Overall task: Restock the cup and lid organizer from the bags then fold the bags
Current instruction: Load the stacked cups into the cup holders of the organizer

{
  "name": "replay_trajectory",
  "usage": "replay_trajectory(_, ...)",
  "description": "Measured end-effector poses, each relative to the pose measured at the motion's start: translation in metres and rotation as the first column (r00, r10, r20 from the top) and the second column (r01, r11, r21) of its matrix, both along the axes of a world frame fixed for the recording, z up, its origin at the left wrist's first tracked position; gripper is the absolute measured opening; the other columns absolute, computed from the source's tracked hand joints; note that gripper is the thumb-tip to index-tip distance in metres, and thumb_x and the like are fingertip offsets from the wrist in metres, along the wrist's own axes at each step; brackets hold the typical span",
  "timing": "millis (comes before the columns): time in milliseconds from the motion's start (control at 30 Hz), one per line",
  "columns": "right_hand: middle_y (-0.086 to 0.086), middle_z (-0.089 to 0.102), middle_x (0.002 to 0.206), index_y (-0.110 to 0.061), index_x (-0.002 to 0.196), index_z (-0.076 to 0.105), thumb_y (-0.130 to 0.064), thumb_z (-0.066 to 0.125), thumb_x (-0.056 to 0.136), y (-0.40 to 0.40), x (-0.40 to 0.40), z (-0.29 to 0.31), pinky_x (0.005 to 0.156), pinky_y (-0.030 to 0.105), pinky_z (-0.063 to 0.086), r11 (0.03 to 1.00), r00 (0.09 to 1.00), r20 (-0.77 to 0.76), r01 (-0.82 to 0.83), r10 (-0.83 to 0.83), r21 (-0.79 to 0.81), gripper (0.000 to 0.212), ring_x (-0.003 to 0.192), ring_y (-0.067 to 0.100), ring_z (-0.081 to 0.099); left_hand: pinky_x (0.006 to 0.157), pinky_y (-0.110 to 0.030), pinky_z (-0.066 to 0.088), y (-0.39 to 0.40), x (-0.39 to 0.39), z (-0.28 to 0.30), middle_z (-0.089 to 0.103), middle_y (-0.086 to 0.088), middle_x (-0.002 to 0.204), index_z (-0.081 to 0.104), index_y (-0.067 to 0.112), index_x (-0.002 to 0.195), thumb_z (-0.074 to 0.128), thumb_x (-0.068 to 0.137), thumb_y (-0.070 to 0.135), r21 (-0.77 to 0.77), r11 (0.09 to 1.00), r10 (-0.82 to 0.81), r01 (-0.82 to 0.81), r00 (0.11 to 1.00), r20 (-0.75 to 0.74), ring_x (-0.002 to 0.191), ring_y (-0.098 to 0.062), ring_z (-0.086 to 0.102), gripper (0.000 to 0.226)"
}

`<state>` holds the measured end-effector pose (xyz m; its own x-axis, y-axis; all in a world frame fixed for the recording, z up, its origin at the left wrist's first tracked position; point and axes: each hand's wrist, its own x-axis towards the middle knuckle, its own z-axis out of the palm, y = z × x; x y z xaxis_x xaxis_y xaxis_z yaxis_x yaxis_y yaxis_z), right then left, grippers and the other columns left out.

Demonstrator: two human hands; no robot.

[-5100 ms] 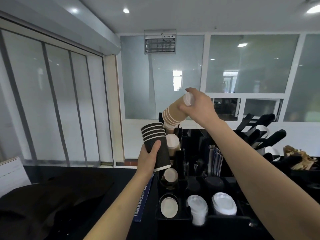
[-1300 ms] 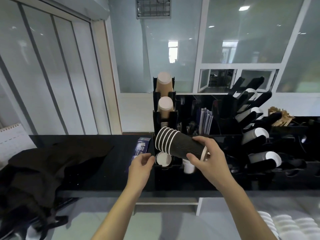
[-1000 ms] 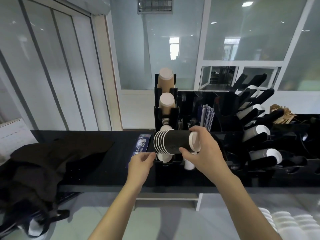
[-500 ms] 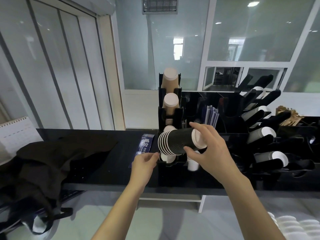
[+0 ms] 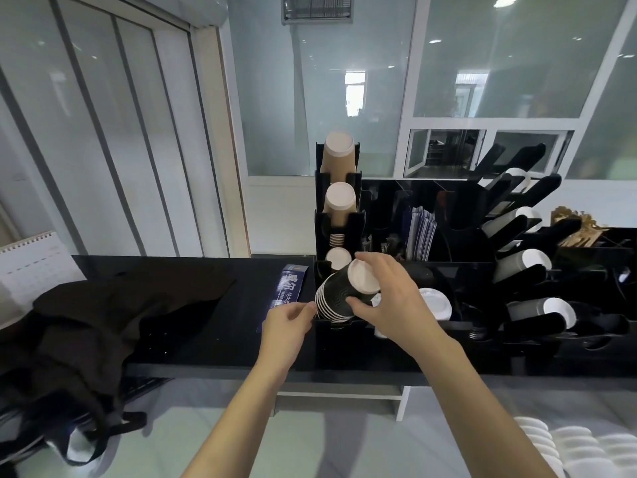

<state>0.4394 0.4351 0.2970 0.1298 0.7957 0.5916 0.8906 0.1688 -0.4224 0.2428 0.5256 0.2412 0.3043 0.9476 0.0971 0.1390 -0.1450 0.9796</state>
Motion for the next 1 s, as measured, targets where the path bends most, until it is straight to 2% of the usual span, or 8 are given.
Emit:
replay_trajectory(133,-0.004,0.047,0.149,-0.027,0.152,0.044,-0.032,0.083,0.085,0.013,-0.002,-0.008,0.11,0.031,0.044,1.0,0.999,0.053,0.003,-0.001,-0.029,0.078,0.133,0.017,0.046,0.096,-0.043,0.059,0.0,0.001,0.001,0.079,0.008,0.09,0.08,0.022,0.104,0.066,0.099,0.034,-0.014,1.0,-0.001,0.001,1.0,0.004,0.092,-0.008,0.074,0.019)
replay_trajectory(233,-0.002,0.046,0.152,-0.027,0.152,0.043,-0.028,0.083,0.085,0.021,-0.005,-0.017,0.108,0.042,0.05,0.997,0.994,0.108,-0.004,0.012,-0.071,0.079,0.133,0.02,0.046,0.097,-0.04,0.058,-0.001,0.0,0.0,0.078,0.012,0.091,0.08,0.025,0.103,0.067,0.098,0.036,-0.01,1.0,0.01,-0.01,1.0,0.001,0.092,-0.004,0.073,0.018)
replay_trajectory(333,-0.003,0.047,0.153,-0.028,0.153,0.043,-0.027,0.083,0.086,0.027,-0.006,-0.029,0.108,0.047,0.049,0.991,0.99,0.135,-0.015,0.033,-0.133,0.078,0.134,0.021,0.047,0.097,-0.04,0.058,-0.001,0.0,-0.001,0.078,0.01,0.093,0.08,0.023,0.104,0.067,0.097,0.035,-0.019,1.0,0.006,-0.006,1.0,0.023,0.094,-0.004,0.073,0.019)
replay_trajectory(533,-0.008,0.04,0.162,-0.039,0.158,0.034,-0.041,0.061,0.102,0.027,-0.011,-0.041,0.113,0.037,0.044,0.983,0.996,0.079,-0.035,0.05,-0.179,0.063,0.145,0.016,0.04,0.098,-0.038,0.058,0.001,-0.001,-0.001,0.078,0.012,0.096,0.08,0.025,0.106,0.068,0.096,0.037,-0.035,0.999,0.004,-0.003,1.0,0.023,0.097,-0.002,0.072,0.019)
replay_trajectory(767,-0.011,0.044,0.159,-0.039,0.157,0.038,-0.037,0.065,0.101,0.03,-0.008,-0.042,0.116,0.037,0.042,0.977,0.998,0.01,-0.055,0.059,-0.206,0.062,0.145,0.015,0.041,0.095,-0.034,0.059,-0.002,-0.001,0.001,0.075,0.023,0.092,0.079,0.024,0.109,0.069,0.097,0.035,-0.037,0.999,0.029,-0.028,0.999,0.025,0.091,0.009,0.068,0.019)
replay_trajectory(833,-0.012,0.044,0.158,-0.039,0.157,0.038,-0.038,0.065,0.1,0.029,-0.008,-0.042,0.116,0.036,0.042,0.977,0.998,-0.001,-0.058,0.059,-0.204,0.062,0.144,0.013,0.041,0.095,-0.032,0.059,-0.003,0.0,0.003,0.076,0.021,0.092,0.078,0.025,0.108,0.069,0.097,0.035,-0.044,0.999,0.028,-0.026,0.999,0.033,0.092,0.006,0.069,0.018)
replay_trajectory(933,-0.011,0.044,0.157,-0.038,0.158,0.036,-0.037,0.065,0.1,0.026,-0.01,-0.041,0.116,0.04,0.044,0.973,0.999,-0.007,-0.052,0.051,-0.225,0.064,0.143,0.014,0.042,0.094,-0.03,0.059,-0.006,-0.001,0.006,0.076,0.01,0.101,0.076,0.025,0.108,0.068,0.098,0.033,-0.091,0.996,0.012,-0.006,0.998,0.068,0.101,-0.006,0.071,0.015)
replay_trajectory(1000,-0.009,0.043,0.159,-0.035,0.16,0.032,-0.037,0.066,0.1,0.024,-0.012,-0.037,0.118,0.041,0.042,0.967,0.999,-0.018,-0.041,0.038,-0.25,0.068,0.145,0.015,0.04,0.096,-0.034,0.059,-0.007,-0.001,0.008,0.075,0.01,0.104,0.074,0.028,0.107,0.067,0.098,0.033,-0.087,0.996,0.007,-0.003,0.999,0.049,0.102,-0.008,0.071,0.012)
